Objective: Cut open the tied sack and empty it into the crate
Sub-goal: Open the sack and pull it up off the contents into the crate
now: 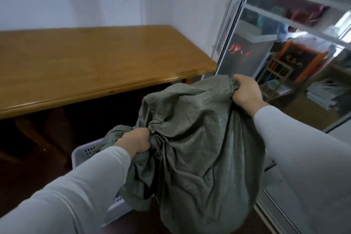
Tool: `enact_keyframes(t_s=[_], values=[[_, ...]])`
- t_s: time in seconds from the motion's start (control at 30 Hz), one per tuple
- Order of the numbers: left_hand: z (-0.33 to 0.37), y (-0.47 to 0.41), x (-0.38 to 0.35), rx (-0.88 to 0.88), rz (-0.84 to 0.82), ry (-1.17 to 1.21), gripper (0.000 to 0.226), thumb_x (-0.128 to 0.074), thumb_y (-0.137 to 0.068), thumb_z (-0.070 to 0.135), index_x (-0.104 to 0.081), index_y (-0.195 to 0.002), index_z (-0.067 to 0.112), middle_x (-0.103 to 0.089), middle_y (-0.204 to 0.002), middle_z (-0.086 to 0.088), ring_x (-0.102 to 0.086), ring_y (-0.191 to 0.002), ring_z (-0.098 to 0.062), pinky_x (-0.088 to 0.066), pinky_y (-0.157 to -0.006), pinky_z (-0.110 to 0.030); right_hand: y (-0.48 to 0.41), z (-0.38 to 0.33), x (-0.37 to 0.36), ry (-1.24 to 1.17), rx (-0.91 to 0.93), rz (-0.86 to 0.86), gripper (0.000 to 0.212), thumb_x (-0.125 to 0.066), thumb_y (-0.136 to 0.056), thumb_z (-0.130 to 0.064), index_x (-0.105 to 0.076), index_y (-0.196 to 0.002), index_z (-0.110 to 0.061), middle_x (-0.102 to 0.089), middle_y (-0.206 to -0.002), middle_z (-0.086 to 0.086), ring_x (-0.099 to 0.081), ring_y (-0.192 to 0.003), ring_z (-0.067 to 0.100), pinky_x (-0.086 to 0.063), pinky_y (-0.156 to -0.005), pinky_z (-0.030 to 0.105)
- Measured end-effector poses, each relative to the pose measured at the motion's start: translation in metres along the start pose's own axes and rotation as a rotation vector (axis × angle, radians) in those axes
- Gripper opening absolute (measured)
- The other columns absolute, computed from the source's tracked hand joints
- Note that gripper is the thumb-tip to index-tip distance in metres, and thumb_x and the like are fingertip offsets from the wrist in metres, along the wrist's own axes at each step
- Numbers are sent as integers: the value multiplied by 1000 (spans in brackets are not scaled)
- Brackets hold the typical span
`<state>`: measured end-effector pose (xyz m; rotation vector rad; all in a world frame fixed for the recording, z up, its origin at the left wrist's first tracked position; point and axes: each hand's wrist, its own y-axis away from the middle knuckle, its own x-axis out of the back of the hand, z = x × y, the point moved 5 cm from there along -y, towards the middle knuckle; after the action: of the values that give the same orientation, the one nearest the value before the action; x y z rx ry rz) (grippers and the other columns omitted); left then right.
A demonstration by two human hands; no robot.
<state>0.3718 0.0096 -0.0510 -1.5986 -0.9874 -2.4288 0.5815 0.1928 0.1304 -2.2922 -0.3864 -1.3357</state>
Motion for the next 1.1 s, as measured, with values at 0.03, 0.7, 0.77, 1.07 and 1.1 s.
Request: enact_keyframes(t_s=[0.03,0.7,0.77,1.07,1.1], values=[[-4,-5,12,7,22,9,35,-45,-91,25,-51,-124,15,-56,-128,-10,-55,-117,-30,-47,-96,-39,-11,-10,5,-6,23,21,22,-50,-81,0,-43,-64,-12,-58,-81,19,-59,-88,39,-34,-67,30],[-84,-160,-26,184,-246,73,62,-63,-70,32,-46,-129,21,-52,-131,-6,-52,-120,-26,-45,-102,-41,-134,21,-186,-144,53,-314,18,-54,-84,0,-62,-96,-10,-66,-106,15,-60,-102,31,-46,-83,36],[-92,-167,-33,195,-239,70,60,-65,-77,24,-44,-133,18,-52,-132,-7,-52,-120,-26,-45,-102,-39,-140,21,-204,-129,50,-358,11,-53,-85,-4,-58,-92,-10,-65,-102,14,-59,-97,31,-48,-81,38],[-139,-183,-63,216,-303,-28,74,-64,-86,25,-24,-146,6,-37,-142,-16,-43,-129,-30,-39,-107,-33,-140,12,-248,-178,84,-436,32,-57,-83,-7,-60,-114,-14,-62,-119,15,-56,-114,32,-45,-97,38],[-147,-182,-69,224,-346,-25,77,-64,-85,29,-22,-147,7,-36,-142,-14,-43,-128,-30,-39,-107,-35,-140,10,-251,-182,81,-424,34,-57,-83,-6,-61,-116,-13,-62,-121,14,-55,-116,31,-44,-99,36]])
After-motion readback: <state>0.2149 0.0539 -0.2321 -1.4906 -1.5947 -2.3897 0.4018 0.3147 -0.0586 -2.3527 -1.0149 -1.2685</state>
